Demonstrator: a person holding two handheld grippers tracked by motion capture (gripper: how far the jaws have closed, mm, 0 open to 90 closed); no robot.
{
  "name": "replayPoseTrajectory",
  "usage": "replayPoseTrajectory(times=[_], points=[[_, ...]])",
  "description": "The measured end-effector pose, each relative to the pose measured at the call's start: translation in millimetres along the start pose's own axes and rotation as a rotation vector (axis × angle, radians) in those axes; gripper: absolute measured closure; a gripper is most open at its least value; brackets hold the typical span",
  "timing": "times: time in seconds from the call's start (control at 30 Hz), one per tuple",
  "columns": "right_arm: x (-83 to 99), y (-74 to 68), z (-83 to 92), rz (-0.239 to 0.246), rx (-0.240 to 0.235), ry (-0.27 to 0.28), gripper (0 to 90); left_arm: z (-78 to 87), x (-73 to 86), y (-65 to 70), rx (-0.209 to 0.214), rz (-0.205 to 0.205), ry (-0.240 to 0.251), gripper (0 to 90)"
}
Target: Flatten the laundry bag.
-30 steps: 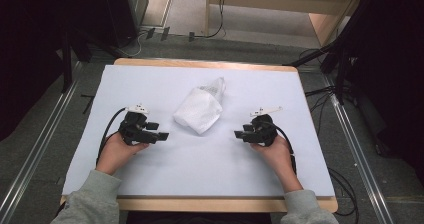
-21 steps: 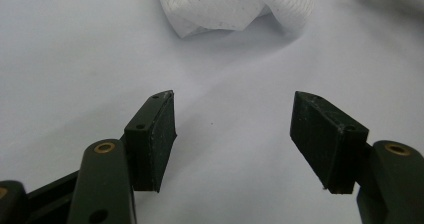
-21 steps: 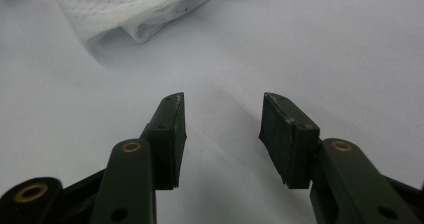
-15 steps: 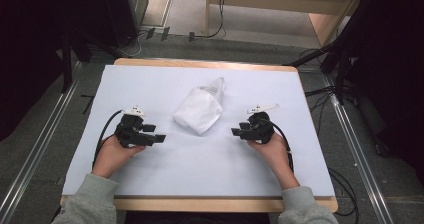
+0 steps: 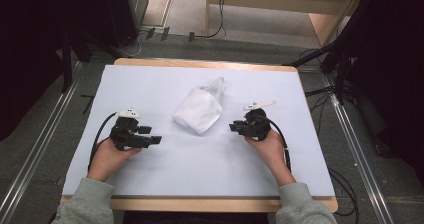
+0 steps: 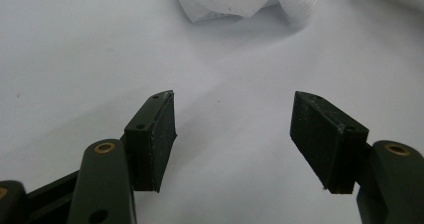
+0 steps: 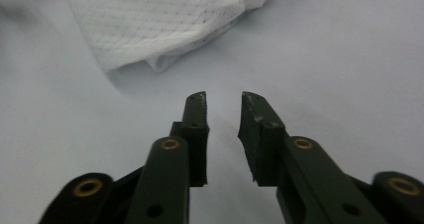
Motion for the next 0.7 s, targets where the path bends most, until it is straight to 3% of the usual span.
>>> replayPoseTrajectory(times=[0.13, 0.7], points=[[-7.5, -1.3, -5.9, -0.011, -0.013, 0.004, 90.0, 1.9, 1.8, -0.8, -0.002, 0.005, 0.002, 35.5], [-22.6, 9.3, -42.4, -0.013, 0.009, -0.044, 90.0, 9.8, 8.2, -5.0, -0.022, 0.017, 0.012, 35.6]])
Point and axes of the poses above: each handheld gripper's, and its own axes: z roughly backward along the jaws, x roughly out of its underside, y roughly to its right, the point moved 10 cm from there along -z, roughly forward along the jaws, and after that the axes turned 9 degrees about z, right-handed, at the moved point
